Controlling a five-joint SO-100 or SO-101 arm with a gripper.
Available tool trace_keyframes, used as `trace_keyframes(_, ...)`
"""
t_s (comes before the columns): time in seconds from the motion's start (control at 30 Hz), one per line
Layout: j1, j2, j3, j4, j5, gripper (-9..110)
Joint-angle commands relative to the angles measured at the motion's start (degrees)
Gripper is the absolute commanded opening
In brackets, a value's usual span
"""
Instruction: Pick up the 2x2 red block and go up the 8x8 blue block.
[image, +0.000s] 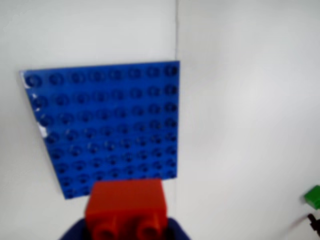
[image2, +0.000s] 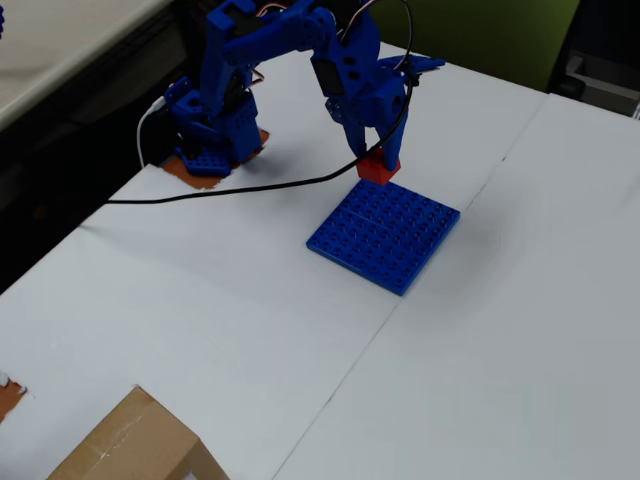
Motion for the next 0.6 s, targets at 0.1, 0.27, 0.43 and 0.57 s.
trace_keyframes(0.1,0.4,0.5,-2.6,0.4,-13.6,10)
trace_keyframes(0.27,0.3,0.4,-2.6,0.2,-13.1,10)
trace_keyframes(0.43,0.2,0.2,-2.7,0.0,-13.0,10)
trace_keyframes(0.57,0.2,0.1,-2.7,-0.1,-13.0,11)
